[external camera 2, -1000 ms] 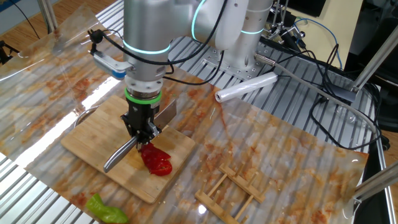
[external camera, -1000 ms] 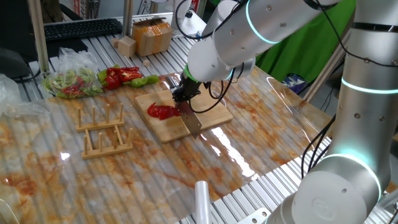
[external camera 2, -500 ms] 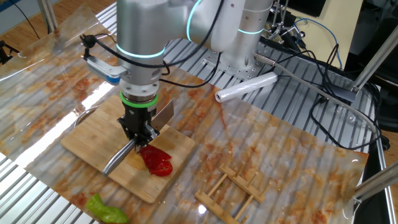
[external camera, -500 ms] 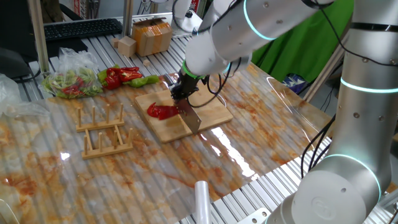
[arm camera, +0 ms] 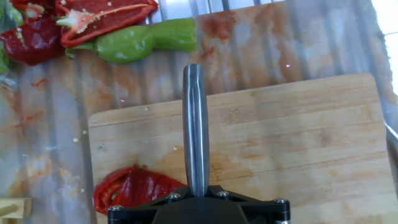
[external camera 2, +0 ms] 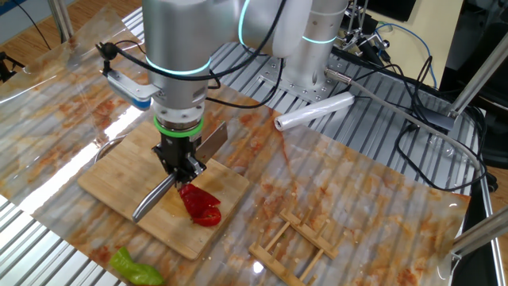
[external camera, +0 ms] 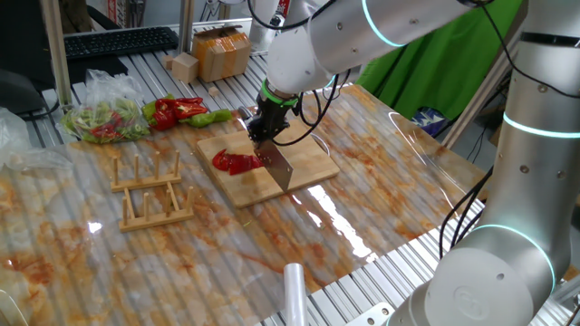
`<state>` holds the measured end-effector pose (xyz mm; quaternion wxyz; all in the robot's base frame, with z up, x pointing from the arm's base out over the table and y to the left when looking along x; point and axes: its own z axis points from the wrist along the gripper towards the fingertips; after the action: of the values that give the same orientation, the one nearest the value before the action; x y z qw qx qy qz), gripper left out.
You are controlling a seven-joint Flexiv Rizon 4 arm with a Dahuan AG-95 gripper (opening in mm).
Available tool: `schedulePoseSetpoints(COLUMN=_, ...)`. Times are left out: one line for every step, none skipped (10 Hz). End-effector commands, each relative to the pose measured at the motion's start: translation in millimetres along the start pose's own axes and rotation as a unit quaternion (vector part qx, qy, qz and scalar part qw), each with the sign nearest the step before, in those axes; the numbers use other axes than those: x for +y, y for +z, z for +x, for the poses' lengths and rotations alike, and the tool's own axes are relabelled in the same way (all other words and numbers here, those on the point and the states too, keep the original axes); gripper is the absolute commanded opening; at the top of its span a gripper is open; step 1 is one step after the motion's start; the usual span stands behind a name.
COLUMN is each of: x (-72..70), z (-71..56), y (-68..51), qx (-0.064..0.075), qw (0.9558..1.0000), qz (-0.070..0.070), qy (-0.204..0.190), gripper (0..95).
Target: Chop the chili peppers
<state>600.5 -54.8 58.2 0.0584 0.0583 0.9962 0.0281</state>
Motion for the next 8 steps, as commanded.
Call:
schedulePoseSetpoints(x=-0.5, z=-2.1, y=-2.1, qx=0.016, qw=0.9998, qz=-0.005, qy=-0.015, gripper=0.0)
schedulePoseSetpoints(x=-0.6, z=-3.2, y=-2.7, qx=0.019, qw=0.9994, qz=-0.006, qy=-0.029, gripper=0.0)
schedulePoseSetpoints(x=-0.4, z=-4.5, y=-4.0, qx=0.020, qw=0.9993, qz=-0.007, qy=-0.030, gripper=0.0)
schedulePoseSetpoints(x=1.3, z=-6.1, y=-6.7, qx=0.025, qw=0.9992, qz=-0.006, qy=-0.030, gripper=0.0)
schedulePoseSetpoints(x=4.0, z=-8.1, y=-10.8, qx=0.029, qw=0.9992, qz=-0.005, qy=-0.027, gripper=0.0)
schedulePoseSetpoints(x=6.6, z=-9.7, y=-14.3, qx=0.032, qw=0.9993, qz=-0.004, qy=-0.020, gripper=0.0)
schedulePoseSetpoints(x=11.2, z=-11.7, y=-19.7, qx=0.038, qw=0.9992, qz=-0.003, qy=-0.012, gripper=0.0)
schedulePoseSetpoints(x=13.6, z=-11.0, y=-21.3, qx=0.038, qw=0.9992, qz=-0.003, qy=-0.010, gripper=0.0)
